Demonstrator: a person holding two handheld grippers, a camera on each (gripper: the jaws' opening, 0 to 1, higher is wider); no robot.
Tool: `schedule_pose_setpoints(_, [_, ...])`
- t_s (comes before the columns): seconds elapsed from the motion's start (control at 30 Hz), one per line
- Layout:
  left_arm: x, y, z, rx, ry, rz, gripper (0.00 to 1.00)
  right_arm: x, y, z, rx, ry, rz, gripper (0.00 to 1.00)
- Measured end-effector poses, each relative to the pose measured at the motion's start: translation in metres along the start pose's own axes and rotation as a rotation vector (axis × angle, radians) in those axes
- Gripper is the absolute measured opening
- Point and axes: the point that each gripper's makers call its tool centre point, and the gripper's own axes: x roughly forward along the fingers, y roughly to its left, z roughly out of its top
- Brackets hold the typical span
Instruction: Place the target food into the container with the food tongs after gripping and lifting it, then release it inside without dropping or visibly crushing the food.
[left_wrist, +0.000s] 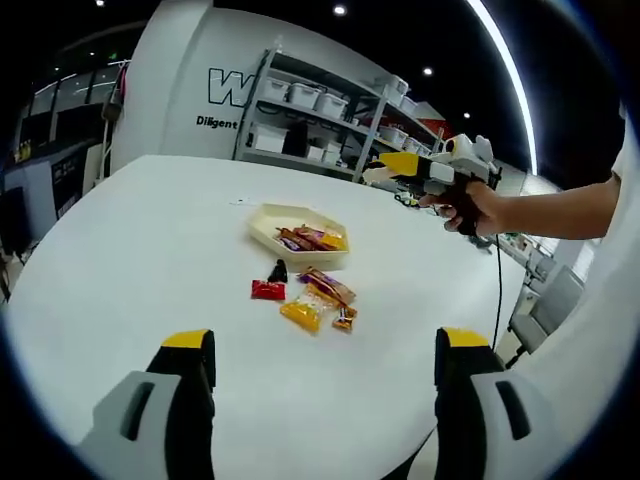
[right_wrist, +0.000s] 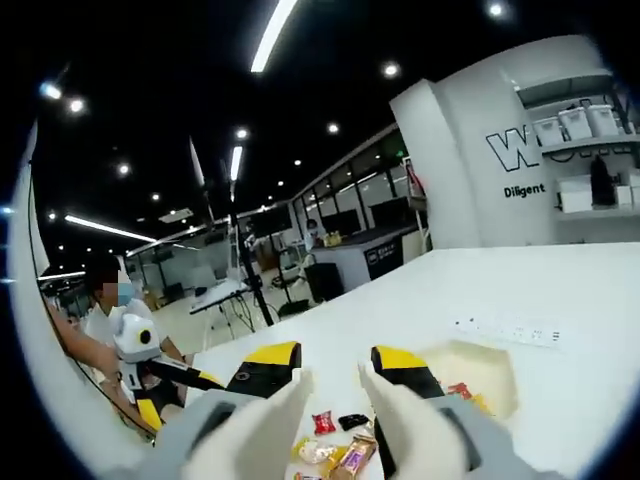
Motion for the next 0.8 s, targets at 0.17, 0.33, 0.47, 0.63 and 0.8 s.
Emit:
schedule_pose_setpoints(0.17, [-0.003, 0.000, -0.005, 0.000, 0.012, -0.001, 0.90, -0.005, 0.006, -0.021, 0.002, 0.038, -0.002, 0.22])
schedule_pose_setpoints(0.33, [-0.005, 0.000, -0.008, -0.005, 0.017, -0.002, 0.90, -0.006, 0.010, -0.045, 0.001, 0.087, -0.009, 0.22])
schedule_pose_setpoints(0.47, [-0.006, -0.001, -0.009, -0.007, 0.019, -0.004, 0.89, -0.005, 0.011, -0.067, 0.011, 0.129, -0.018, 0.22])
schedule_pose_setpoints(0.63, [-0.010, 0.001, -0.012, -0.013, 0.021, 0.003, 0.89, 0.000, 0.025, -0.096, -0.005, 0.196, 0.001, 0.22])
schedule_pose_setpoints(0.8, [-0.012, 0.000, -0.013, -0.013, 0.027, 0.004, 0.89, 0.007, 0.038, -0.122, -0.020, 0.263, 0.035, 0.23])
